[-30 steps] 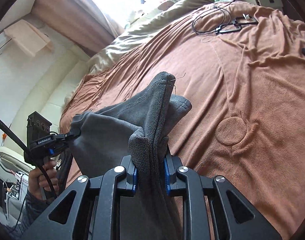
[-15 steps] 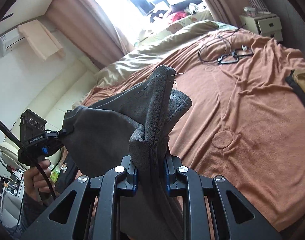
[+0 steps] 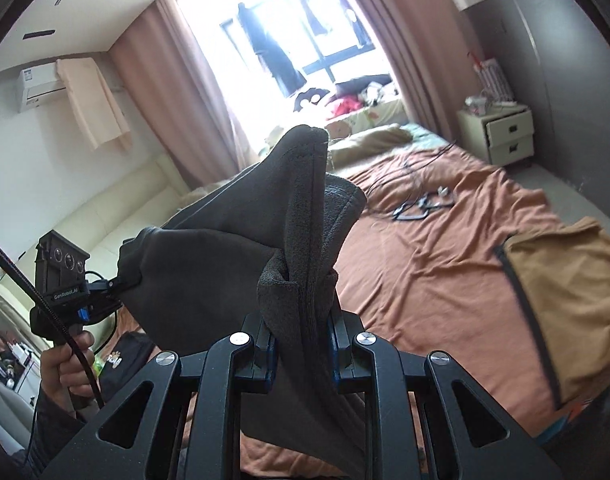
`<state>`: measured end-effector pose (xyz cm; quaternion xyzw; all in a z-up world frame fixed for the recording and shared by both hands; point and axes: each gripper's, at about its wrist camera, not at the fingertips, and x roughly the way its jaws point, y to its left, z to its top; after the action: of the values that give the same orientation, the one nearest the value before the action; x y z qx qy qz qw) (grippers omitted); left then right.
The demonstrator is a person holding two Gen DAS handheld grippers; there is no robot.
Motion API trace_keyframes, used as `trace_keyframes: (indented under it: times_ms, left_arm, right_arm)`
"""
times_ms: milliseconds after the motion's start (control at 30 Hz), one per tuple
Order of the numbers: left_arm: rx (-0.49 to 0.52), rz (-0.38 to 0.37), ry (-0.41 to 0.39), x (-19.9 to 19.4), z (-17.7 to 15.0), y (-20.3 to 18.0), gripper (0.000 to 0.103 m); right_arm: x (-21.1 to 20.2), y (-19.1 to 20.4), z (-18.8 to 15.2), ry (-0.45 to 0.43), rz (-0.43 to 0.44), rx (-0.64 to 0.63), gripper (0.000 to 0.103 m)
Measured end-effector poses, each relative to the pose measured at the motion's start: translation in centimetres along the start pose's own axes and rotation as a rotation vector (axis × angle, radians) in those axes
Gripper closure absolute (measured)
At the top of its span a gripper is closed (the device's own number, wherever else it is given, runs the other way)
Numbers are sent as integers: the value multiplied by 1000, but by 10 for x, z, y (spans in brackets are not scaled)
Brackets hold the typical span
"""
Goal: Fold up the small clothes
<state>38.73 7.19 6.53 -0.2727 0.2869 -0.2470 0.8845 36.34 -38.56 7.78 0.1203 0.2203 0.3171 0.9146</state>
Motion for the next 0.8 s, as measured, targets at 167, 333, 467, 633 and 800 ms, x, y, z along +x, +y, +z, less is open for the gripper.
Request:
trace_keyframes:
  times_ms: [167, 333, 467, 633, 800]
  left_arm:
    - [39, -57, 17, 26, -1, -48, 98]
    - [83, -106, 46, 58, -3, -93, 98]
    - [115, -144, 62, 82, -6, -128, 98]
    - [149, -185, 84, 111, -8, -166, 98]
    - [183, -220, 102, 137, -14, -203, 98]
  right_arm:
    - [-53, -21, 12, -48, -58, -18, 87]
    - [-98, -41, 19, -86, -110, -18, 87]
    - [-128, -53, 24, -119, -148, -25, 87]
    - [-162, -60, 29, -157, -206, -30, 87]
    - [-178, -61, 29, -196, -254, -36, 87]
